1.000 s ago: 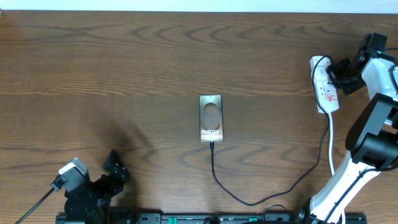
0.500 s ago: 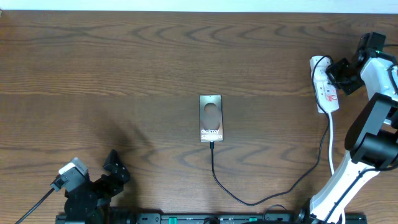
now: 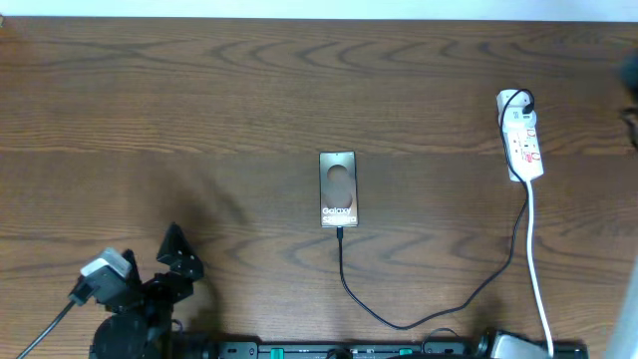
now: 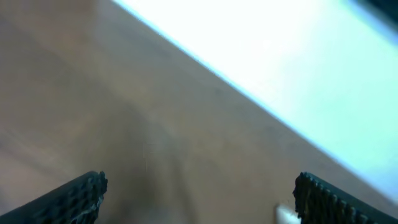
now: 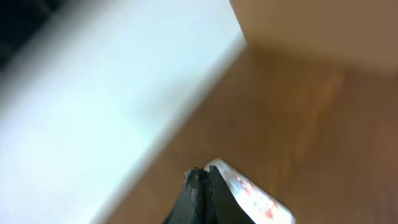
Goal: Plug charger to phone and switch on socket
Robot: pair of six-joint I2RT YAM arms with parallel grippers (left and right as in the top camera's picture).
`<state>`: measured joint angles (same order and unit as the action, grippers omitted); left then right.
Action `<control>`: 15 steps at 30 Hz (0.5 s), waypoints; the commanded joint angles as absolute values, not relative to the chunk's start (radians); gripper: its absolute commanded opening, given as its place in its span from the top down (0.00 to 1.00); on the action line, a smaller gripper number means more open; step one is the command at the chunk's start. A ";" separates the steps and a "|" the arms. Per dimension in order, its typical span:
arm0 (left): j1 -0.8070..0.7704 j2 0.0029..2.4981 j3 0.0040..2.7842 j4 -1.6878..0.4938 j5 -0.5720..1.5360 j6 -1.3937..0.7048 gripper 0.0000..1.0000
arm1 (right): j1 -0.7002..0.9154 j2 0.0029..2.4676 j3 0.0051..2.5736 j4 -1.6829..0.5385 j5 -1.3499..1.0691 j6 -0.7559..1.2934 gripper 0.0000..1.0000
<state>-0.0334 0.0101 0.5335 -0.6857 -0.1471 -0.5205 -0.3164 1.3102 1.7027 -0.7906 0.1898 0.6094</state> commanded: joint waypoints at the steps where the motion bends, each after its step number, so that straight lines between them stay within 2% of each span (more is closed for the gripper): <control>1: -0.030 0.006 0.542 -0.604 -0.142 -0.517 0.02 | -0.316 1.155 1.700 -0.753 0.215 0.598 0.99; 6: -0.030 0.007 0.507 -0.487 -0.142 -0.517 0.02 | -0.316 0.934 1.700 -0.666 0.173 0.586 0.99; 10: -0.030 0.012 0.426 -0.382 -0.141 -0.517 0.02 | -0.313 0.818 1.700 -0.701 0.173 0.525 0.99; 15: -0.030 0.012 0.284 -0.153 -0.141 -0.518 0.02 | -0.275 0.714 1.700 -0.752 0.174 0.466 0.99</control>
